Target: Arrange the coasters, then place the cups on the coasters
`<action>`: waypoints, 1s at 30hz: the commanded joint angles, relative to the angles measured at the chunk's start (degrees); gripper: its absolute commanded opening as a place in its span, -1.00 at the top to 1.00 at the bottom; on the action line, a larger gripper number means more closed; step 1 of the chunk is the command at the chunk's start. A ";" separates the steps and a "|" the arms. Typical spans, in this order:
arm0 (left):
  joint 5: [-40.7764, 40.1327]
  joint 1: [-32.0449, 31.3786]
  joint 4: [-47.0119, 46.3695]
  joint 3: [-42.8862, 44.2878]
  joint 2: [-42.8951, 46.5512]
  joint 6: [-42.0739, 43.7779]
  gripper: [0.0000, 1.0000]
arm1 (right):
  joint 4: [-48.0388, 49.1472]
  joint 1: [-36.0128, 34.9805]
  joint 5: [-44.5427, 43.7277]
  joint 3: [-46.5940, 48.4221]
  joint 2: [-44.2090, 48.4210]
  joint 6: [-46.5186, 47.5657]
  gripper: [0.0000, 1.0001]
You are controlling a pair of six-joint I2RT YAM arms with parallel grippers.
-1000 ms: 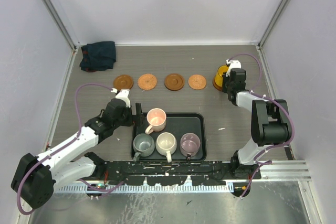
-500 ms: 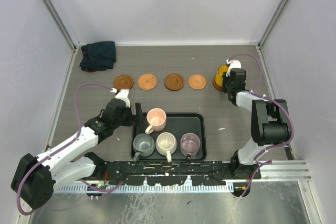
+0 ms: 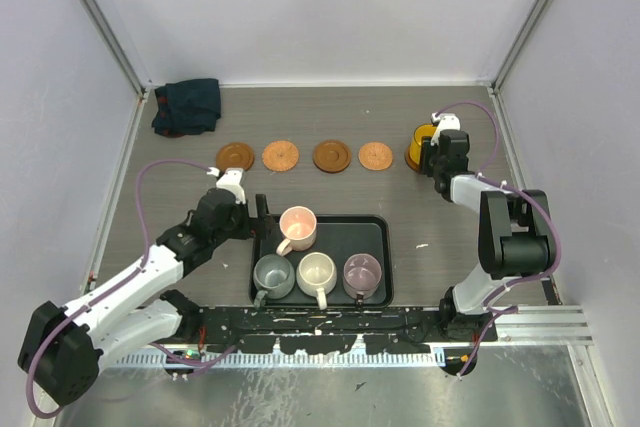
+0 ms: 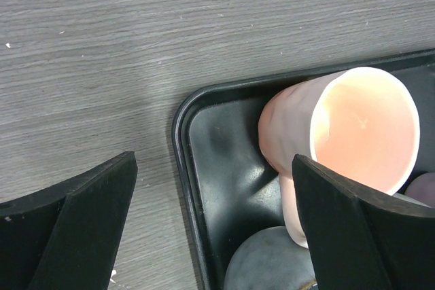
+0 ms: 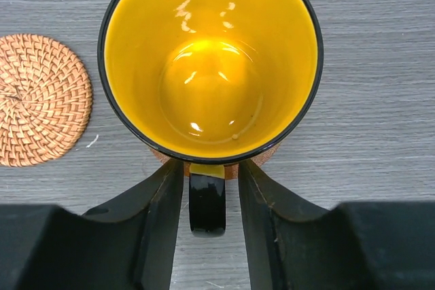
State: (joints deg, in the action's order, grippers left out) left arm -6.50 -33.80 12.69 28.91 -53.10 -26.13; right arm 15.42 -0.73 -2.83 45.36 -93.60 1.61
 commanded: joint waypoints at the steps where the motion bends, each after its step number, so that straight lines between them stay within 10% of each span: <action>1: -1.14 -0.26 -1.41 1.00 1.91 0.29 -0.96 | 3.10 0.03 0.81 -0.14 3.87 -0.42 0.10; 30: 6.39 -7.25 1.41 3.19 4.19 5.61 -0.96 | -5.73 -0.16 -2.27 -5.05 26.39 -9.03 -0.19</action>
State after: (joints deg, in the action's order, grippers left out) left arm -1.56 -38.46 14.72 28.97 -47.51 -22.83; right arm 10.13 -0.75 -4.40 40.18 -72.71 -4.54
